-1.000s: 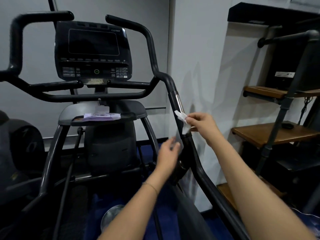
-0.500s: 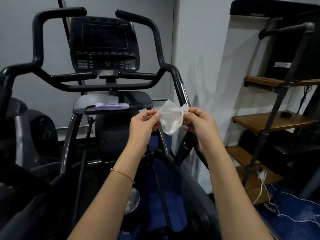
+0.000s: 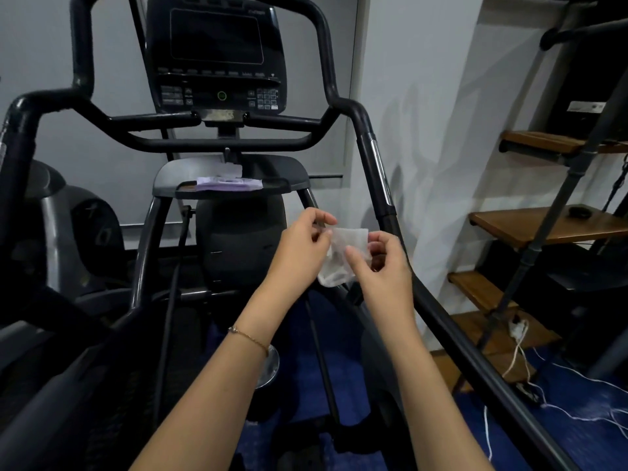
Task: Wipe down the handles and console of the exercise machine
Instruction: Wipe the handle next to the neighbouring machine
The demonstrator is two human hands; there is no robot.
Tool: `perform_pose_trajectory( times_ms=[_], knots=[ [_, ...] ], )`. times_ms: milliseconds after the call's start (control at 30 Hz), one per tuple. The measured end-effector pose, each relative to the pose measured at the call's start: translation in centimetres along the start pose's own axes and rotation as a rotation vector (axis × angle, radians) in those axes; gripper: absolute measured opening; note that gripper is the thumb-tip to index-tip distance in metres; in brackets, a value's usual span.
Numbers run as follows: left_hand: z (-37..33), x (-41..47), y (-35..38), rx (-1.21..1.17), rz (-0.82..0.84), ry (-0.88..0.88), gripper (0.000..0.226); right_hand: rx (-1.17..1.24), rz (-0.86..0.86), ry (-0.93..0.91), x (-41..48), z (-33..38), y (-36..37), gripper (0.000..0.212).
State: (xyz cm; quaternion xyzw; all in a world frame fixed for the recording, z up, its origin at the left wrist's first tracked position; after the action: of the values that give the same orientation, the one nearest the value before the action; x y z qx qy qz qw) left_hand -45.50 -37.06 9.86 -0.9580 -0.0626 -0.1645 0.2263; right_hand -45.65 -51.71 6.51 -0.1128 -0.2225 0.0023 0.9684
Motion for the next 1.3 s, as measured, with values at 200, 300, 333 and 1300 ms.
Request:
perform_pose_trajectory(
  times_ms=[200, 300, 333, 1300],
  knots=[
    [1.5, 0.5, -0.6, 0.078, -0.028, -0.105, 0.042, -0.055, 0.122, 0.023, 0.3, -2.6, -0.1, 0.019],
    [2.5, 0.5, -1.7, 0.048, -0.097, -0.179, 0.04, -0.075, 0.107, -0.009, 0.0, -3.5, -0.8, 0.016],
    [2.8, 0.6, -1.9, 0.035, -0.122, -0.192, 0.04, -0.094, 0.12, 0.001, 0.1, -4.1, -0.9, 0.019],
    [4.7, 4.4, -6.0, 0.27, 0.237, -0.107, 0.024, 0.259, 0.154, 0.047, 3.9, -3.0, 9.5, 0.008]
  ],
)
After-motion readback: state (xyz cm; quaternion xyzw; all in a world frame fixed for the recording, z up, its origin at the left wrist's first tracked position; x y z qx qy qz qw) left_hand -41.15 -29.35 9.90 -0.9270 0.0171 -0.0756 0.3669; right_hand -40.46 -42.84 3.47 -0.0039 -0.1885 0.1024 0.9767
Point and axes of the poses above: each hand's wrist, its own x-axis towards the middle knuckle, its own y-axis out of the palm, z = x × y, the point moved 8 cm from there along x, towards the middle knuckle, and after that the axes turned 9 degrees about z, right-handed, at the moved point
